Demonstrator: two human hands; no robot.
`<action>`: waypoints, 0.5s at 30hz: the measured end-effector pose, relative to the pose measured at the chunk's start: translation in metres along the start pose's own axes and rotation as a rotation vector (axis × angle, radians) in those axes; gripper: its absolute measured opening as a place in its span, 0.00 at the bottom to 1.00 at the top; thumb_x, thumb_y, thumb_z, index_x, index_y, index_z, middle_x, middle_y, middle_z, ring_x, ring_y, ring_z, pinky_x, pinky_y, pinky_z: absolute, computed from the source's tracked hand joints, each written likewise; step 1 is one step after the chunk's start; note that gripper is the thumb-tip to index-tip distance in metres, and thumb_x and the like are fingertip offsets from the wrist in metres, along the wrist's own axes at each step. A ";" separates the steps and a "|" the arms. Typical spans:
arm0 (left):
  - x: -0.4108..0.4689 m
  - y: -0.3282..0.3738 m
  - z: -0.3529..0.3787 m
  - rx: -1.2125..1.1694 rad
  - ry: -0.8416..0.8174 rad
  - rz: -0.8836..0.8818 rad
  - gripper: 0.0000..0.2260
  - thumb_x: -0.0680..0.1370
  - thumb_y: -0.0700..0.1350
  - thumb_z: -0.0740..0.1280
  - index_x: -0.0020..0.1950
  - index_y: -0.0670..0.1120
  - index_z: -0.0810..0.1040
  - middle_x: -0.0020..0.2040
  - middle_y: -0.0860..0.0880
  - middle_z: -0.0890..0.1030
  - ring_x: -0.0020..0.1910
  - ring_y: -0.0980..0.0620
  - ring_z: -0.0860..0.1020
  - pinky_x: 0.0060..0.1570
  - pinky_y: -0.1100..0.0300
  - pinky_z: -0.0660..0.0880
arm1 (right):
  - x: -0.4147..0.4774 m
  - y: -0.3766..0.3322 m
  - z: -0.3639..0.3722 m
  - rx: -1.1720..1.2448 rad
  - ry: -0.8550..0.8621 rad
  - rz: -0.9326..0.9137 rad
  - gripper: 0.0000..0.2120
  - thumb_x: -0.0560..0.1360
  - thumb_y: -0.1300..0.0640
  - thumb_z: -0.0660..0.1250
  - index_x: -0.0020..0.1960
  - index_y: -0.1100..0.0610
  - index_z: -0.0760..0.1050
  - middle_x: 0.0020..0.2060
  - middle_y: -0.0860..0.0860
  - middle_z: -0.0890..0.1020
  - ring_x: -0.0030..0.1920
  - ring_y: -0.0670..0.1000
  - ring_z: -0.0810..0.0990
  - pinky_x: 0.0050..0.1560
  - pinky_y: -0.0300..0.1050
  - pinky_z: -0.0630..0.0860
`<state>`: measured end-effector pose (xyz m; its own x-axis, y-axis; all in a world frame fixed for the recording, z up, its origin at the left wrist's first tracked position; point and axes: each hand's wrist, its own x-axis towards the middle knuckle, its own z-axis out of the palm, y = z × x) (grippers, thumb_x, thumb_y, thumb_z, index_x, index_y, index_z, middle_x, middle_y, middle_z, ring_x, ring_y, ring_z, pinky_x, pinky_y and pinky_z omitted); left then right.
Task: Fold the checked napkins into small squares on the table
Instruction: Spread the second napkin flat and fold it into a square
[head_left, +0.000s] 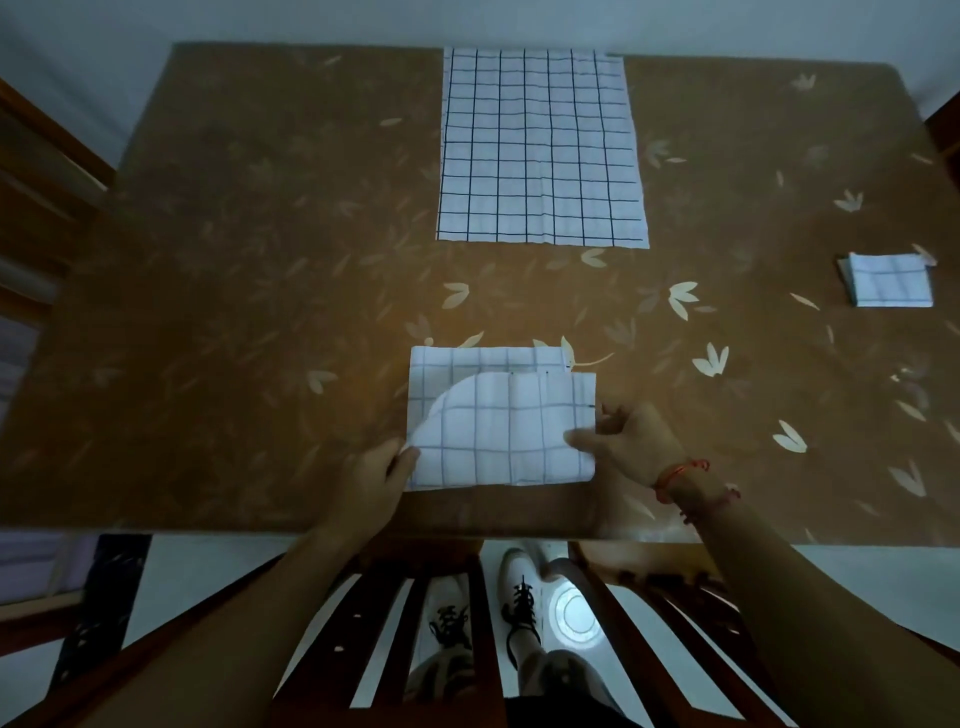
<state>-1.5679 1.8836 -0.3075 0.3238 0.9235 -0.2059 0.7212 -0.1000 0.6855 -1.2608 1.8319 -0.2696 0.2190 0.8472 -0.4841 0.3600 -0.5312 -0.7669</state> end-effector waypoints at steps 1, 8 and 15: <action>0.005 0.003 -0.001 -0.006 -0.009 -0.034 0.15 0.81 0.44 0.63 0.35 0.42 0.73 0.28 0.52 0.72 0.29 0.57 0.72 0.28 0.68 0.66 | 0.003 -0.006 0.001 0.039 -0.004 -0.010 0.09 0.70 0.62 0.74 0.49 0.58 0.81 0.43 0.52 0.85 0.44 0.48 0.84 0.41 0.38 0.81; 0.041 0.002 -0.002 -0.089 -0.015 -0.147 0.12 0.82 0.48 0.61 0.43 0.42 0.76 0.37 0.49 0.78 0.39 0.55 0.76 0.33 0.65 0.70 | 0.043 -0.009 0.009 0.197 0.029 0.209 0.13 0.69 0.53 0.76 0.50 0.56 0.81 0.42 0.51 0.84 0.40 0.50 0.83 0.34 0.43 0.81; 0.056 -0.010 0.001 -0.120 -0.027 -0.202 0.12 0.80 0.49 0.64 0.40 0.44 0.74 0.37 0.50 0.78 0.39 0.53 0.77 0.34 0.60 0.71 | 0.034 0.002 0.013 0.113 -0.136 0.490 0.08 0.69 0.65 0.73 0.47 0.67 0.79 0.37 0.67 0.83 0.26 0.47 0.78 0.37 0.41 0.80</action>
<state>-1.5569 1.9361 -0.3266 0.1982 0.9098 -0.3647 0.6951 0.1319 0.7067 -1.2644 1.8598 -0.2933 0.2145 0.4940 -0.8426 0.1426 -0.8693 -0.4733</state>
